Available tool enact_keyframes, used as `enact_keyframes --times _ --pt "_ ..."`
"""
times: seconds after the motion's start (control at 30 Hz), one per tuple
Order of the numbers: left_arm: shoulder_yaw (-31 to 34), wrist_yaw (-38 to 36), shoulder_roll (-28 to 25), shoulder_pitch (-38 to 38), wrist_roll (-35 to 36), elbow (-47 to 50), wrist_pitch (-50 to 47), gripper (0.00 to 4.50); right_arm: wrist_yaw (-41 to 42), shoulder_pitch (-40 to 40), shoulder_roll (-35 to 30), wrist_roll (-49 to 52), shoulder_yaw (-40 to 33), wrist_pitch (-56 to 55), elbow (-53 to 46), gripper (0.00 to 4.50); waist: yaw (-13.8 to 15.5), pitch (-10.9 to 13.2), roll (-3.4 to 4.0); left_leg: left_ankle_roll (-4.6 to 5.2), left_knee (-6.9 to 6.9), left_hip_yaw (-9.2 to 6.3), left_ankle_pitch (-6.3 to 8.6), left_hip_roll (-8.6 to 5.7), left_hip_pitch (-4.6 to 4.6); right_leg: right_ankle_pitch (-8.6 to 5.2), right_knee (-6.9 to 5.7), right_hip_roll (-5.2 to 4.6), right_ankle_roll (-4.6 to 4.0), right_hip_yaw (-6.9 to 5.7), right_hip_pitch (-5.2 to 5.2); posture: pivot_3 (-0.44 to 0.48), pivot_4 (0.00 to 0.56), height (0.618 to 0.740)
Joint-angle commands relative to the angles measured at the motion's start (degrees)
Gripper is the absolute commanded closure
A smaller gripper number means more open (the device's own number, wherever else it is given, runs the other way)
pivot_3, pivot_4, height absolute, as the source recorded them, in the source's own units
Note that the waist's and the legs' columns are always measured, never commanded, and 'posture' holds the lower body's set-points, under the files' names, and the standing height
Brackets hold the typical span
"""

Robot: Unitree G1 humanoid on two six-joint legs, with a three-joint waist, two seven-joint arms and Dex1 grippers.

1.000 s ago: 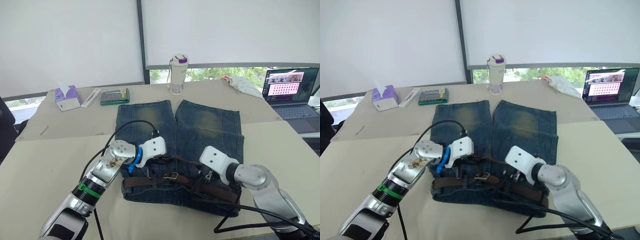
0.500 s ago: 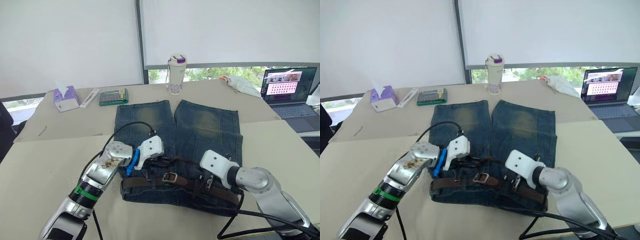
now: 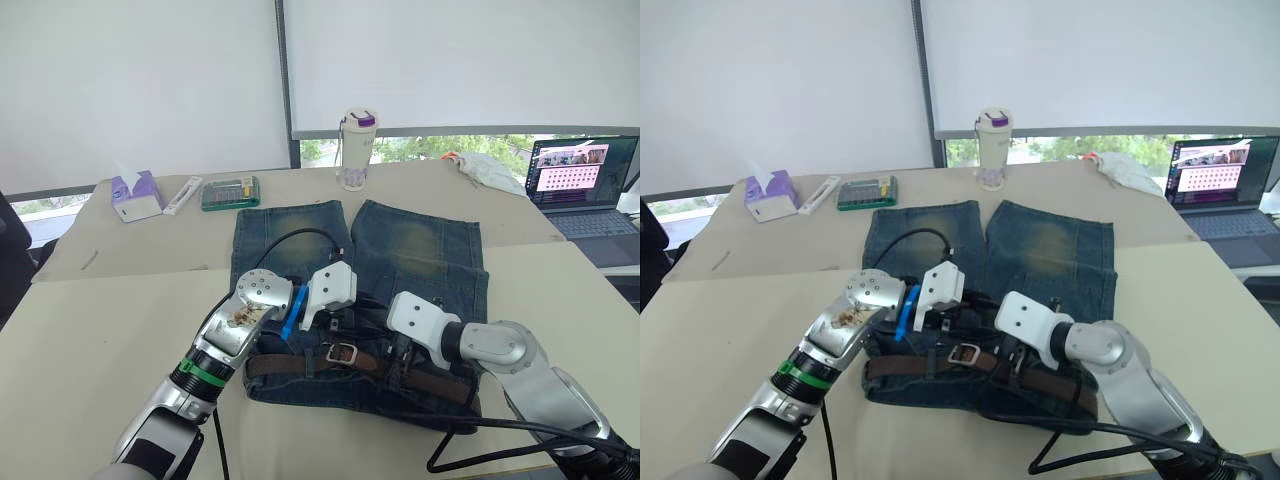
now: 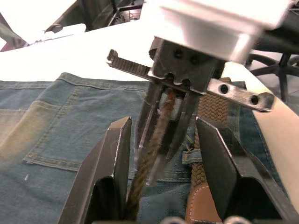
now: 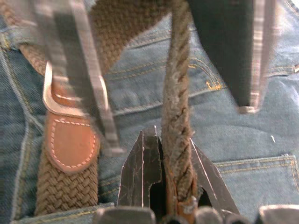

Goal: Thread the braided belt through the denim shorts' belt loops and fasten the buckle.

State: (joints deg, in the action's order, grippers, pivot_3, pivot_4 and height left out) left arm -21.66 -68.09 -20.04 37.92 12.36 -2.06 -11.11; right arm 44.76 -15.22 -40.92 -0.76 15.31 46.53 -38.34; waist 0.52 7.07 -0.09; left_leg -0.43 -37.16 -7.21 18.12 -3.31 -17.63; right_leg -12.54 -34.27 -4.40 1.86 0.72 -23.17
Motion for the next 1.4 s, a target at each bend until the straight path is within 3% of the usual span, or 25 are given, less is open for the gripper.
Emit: enact_keyframes --times 0.03,0.27,0.3,0.5,0.57,0.7,0.87,0.97,1.13,1.3,1.4 --pt "-0.70 -1.11 0.12 0.98 -1.04 -0.81 2.70 2.18 -0.32 -1.05 -0.16 1.06 -0.17 0.81 -3.38 4.50 0.00 0.00 0.00 0.00 0.00 0.00 0.00 0.00 0.00 0.00 0.00 0.00 0.00 0.00 0.00 0.000 0.150 0.740" --pt "-1.14 -2.60 -0.43 1.00 -2.60 -2.97 4.52 4.30 -0.96 -0.80 -0.43 1.63 -0.31 1.97 -4.50 4.50 0.01 0.00 0.01 0.03 -0.04 0.00 0.02 0.00 0.00 0.00 -0.03 0.00 0.00 -0.01 0.00 0.000 0.150 0.740" --pt "-1.26 -2.59 -0.43 1.08 -3.05 -3.45 5.08 4.44 -1.03 -0.79 -0.47 1.69 -0.37 2.05 -4.57 4.50 0.03 0.00 0.00 0.04 -0.05 -0.01 0.02 0.00 0.00 0.00 -0.03 0.01 0.00 -0.01 0.00 0.000 0.150 0.740" --pt "-1.40 -2.32 -0.10 1.02 -4.48 -5.37 7.40 4.44 -1.06 0.58 -0.59 4.26 -3.66 3.97 -5.96 4.50 0.11 0.00 0.01 0.06 -0.09 -0.01 0.03 -0.01 -0.01 0.00 -0.03 0.00 0.00 -0.01 0.00 0.000 0.150 0.740" --pt "-1.12 -2.02 -0.01 0.64 -4.21 -5.15 7.34 4.50 -0.11 4.93 -0.73 7.61 -10.51 7.43 -9.38 3.61 0.24 -0.02 0.03 0.06 -0.11 0.00 0.03 -0.01 -0.02 0.00 -0.04 0.00 0.00 -0.01 0.00 0.000 0.150 0.740" --pt "-0.90 -1.93 0.25 0.02 -3.53 -4.34 7.47 4.50 0.28 14.56 -3.18 9.66 -21.88 10.88 -13.26 2.30 0.46 -0.05 0.07 0.15 -0.22 -0.06 0.08 -0.01 -0.15 0.02 -0.03 0.00 0.03 -0.02 0.02 0.000 0.150 0.740" --pt "-0.84 -2.71 0.51 0.22 -3.14 -4.88 8.05 4.50 3.76 26.06 -5.43 14.72 -30.91 13.32 -18.81 2.30 0.23 -0.06 0.09 0.73 -0.54 -0.04 0.42 -0.02 -0.22 0.04 -0.12 0.02 0.10 -0.01 0.06 0.000 0.150 0.740" --pt "-0.98 -4.11 0.61 0.45 -2.55 -5.30 8.45 4.50 3.65 30.65 -4.93 17.09 -32.14 12.96 -21.47 2.30 0.14 -0.03 0.04 0.75 -0.59 -0.03 0.43 -0.02 -0.22 0.03 -0.18 0.02 0.13 -0.01 0.07 0.000 0.150 0.740" --pt "-0.48 -9.70 -1.25 0.13 0.03 -4.51 8.57 4.50 -1.02 33.58 -2.83 22.27 -27.80 8.08 -21.66 2.30 0.11 0.02 -0.04 0.74 -0.63 0.00 0.43 -0.02 -0.16 0.02 -0.24 0.00 0.14 0.03 0.07 0.000 0.150 0.740" --pt "0.70 -16.93 -6.37 -1.50 5.41 -1.25 3.65 4.50 -3.77 37.40 -2.31 21.01 -19.02 2.09 -21.65 2.30 0.00 -0.02 0.03 0.73 -0.63 -0.01 0.42 -0.01 -0.15 -0.01 -0.26 -0.01 0.19 0.03 0.05 0.000 0.150 0.740" --pt "0.44 -17.82 -8.15 -1.79 3.78 -2.33 6.32 4.50 -4.54 37.63 -3.10 19.69 -17.26 -0.20 -20.12 2.30 0.10 -0.03 0.05 0.74 -0.66 -0.01 0.43 -0.02 -0.12 -0.08 -0.27 -0.04 0.30 0.04 0.09 0.000 0.150 0.740"
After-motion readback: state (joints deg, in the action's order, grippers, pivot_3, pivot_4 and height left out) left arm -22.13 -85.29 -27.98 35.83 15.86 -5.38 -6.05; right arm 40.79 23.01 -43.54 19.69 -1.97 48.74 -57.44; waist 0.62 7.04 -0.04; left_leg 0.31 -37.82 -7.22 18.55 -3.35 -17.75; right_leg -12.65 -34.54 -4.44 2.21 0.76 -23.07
